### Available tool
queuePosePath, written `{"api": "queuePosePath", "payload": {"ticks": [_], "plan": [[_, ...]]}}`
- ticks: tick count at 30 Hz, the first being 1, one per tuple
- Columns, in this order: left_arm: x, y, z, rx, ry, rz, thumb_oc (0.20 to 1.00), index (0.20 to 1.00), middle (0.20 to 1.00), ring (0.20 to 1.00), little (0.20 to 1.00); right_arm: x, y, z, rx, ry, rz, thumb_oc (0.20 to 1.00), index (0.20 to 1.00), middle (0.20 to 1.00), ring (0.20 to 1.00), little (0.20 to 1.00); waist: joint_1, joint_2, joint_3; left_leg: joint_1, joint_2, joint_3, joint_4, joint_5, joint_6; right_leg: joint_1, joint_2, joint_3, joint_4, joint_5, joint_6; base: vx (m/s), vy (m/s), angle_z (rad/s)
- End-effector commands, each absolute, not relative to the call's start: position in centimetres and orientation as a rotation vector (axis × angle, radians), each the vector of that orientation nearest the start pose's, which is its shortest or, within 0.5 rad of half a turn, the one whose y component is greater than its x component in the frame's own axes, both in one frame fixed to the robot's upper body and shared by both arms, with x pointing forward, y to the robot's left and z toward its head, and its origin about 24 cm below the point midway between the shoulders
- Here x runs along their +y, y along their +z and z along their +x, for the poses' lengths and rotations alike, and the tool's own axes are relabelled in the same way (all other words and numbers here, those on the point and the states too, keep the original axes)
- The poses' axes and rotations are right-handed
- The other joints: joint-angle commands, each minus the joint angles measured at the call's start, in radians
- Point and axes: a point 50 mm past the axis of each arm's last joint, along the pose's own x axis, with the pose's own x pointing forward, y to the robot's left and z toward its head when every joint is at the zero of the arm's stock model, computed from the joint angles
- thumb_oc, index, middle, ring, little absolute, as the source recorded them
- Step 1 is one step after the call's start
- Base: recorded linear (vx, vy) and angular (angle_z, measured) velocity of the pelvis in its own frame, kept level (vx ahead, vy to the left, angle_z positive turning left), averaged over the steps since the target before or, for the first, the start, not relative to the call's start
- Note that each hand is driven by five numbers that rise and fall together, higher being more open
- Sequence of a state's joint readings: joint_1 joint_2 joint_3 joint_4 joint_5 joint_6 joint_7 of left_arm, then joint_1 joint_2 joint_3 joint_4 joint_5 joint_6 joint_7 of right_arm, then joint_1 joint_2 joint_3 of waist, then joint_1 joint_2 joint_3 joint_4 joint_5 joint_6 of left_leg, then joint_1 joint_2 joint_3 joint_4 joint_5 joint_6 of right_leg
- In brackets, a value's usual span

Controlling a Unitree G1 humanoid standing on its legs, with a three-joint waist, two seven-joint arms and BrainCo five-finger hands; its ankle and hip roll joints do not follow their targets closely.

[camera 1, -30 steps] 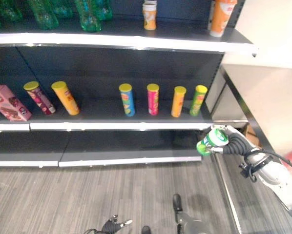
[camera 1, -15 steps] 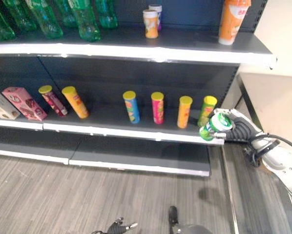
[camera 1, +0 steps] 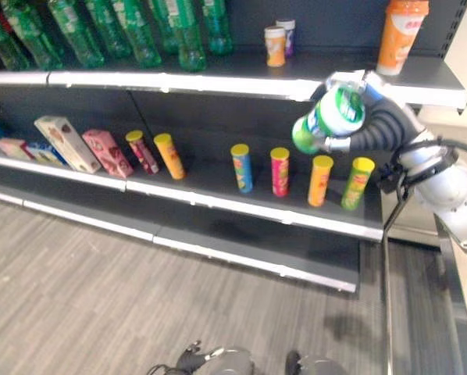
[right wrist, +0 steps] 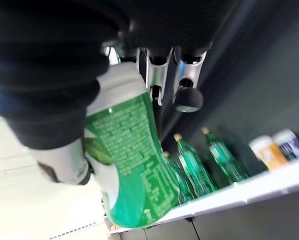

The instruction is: Put the goods on the table back onto the shelves and tidy them up.

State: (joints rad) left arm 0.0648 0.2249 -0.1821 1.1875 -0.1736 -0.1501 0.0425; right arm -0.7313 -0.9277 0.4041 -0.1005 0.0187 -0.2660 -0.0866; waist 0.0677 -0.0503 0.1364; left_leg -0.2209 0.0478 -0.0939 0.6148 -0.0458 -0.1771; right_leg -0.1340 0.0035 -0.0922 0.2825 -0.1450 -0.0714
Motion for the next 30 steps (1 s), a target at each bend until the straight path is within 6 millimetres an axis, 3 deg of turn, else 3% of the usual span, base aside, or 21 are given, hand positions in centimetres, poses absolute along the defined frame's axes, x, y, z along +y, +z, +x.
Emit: {"api": "queuePosePath", "payload": {"ticks": [1, 2, 3, 7, 10, 18, 22, 30], "plan": [[22.2, -16.0, 8.5, 1.079, 0.122, 0.146, 1.0, 1.0, 1.0, 1.0, 1.0, -15.7, 28.5, 29.1, -0.978, 0.269, -0.837, 0.2, 0.2, 0.2, 0.2, 0.2, 0.044, -0.041, -0.001, 0.099, -0.033, 0.049, -0.215, -0.017, 0.088, 0.2, -0.03, 0.047, -0.248, 0.048, 0.11, 0.17, 0.081, 0.36], [22.7, -16.0, 7.9, 1.097, 0.149, 0.153, 1.0, 1.0, 1.0, 1.0, 1.0, -16.1, 28.4, 29.7, -0.956, 0.246, -0.811, 0.2, 0.2, 0.2, 0.2, 0.2, 0.065, -0.024, -0.003, 0.071, -0.009, 0.009, -0.428, 0.034, 0.079, 0.204, -0.019, 0.043, -0.241, 0.031, 0.111, 0.17, 0.106, 0.1], [23.1, -16.1, 7.2, 1.119, 0.164, 0.158, 1.0, 1.0, 1.0, 1.0, 1.0, -16.1, 28.5, 30.1, -0.937, 0.25, -0.82, 0.2, 0.2, 0.2, 0.2, 0.2, 0.07, -0.016, -0.013, 0.116, 0.001, -0.011, -0.533, 0.042, 0.077, 0.21, -0.014, 0.045, -0.233, 0.016, 0.115, 0.18, 0.102, -0.06], [22.9, -16.4, 6.4, 1.155, 0.114, 0.217, 1.0, 1.0, 1.0, 1.0, 1.0, -15.9, 26.4, 30.7, -0.859, 0.278, -0.768, 0.2, 0.2, 0.2, 0.2, 0.2, 0.058, 0.001, -0.05, 0.202, -0.01, 0.003, -0.625, 0.063, 0.069, 0.245, -0.036, 0.063, -0.25, 0.013, 0.132, 0.18, 0.151, 0.01], [23.0, -16.2, 6.9, 1.145, 0.078, 0.265, 1.0, 1.0, 1.0, 1.0, 1.0, -15.8, 25.6, 31.0, -0.818, 0.298, -0.774, 0.2, 0.2, 0.2, 0.2, 0.2, 0.054, 0.012, -0.067, 0.257, -0.011, 0.04, -0.692, 0.07, 0.074, 0.25, -0.056, 0.074, -0.268, 0.024, 0.146, 0.12, 0.207, -0.6], [23.2, -15.4, 10.0, 1.038, 0.081, 0.271, 1.0, 1.0, 1.0, 1.0, 1.0, -15.4, 24.5, 31.9, -0.761, 0.304, -0.776, 0.2, 0.2, 0.2, 0.2, 0.2, 0.046, 0.008, -0.072, 0.287, -0.028, 0.102, -0.702, 0.041, 0.104, 0.233, -0.099, 0.099, -0.268, 0.052, 0.184, 0.02, 0.113, -0.25], [23.1, -15.5, 9.8, 1.052, 0.072, 0.282, 1.0, 1.0, 1.0, 1.0, 1.0, -15.1, 24.4, 32.1, -0.752, 0.312, -0.774, 0.2, 0.2, 0.2, 0.2, 0.2, 0.048, 0.003, -0.072, 0.291, -0.028, 0.121, -0.702, 0.035, 0.109, 0.227, -0.109, 0.102, -0.266, 0.06, 0.194, -0.01, 0.052, -0.12], [23.1, -16.2, 7.4, 1.153, 0.037, 0.333, 1.0, 1.0, 1.0, 1.0, 1.0, -13.1, 23.3, 32.4, -0.731, 0.389, -0.7, 0.2, 0.2, 0.2, 0.2, 0.2, 0.046, -0.002, -0.071, 0.312, -0.025, 0.168, -0.702, 0.02, 0.121, 0.218, -0.124, 0.113, -0.265, 0.074, 0.206, -0.02, 0.029, -0.14]]}}
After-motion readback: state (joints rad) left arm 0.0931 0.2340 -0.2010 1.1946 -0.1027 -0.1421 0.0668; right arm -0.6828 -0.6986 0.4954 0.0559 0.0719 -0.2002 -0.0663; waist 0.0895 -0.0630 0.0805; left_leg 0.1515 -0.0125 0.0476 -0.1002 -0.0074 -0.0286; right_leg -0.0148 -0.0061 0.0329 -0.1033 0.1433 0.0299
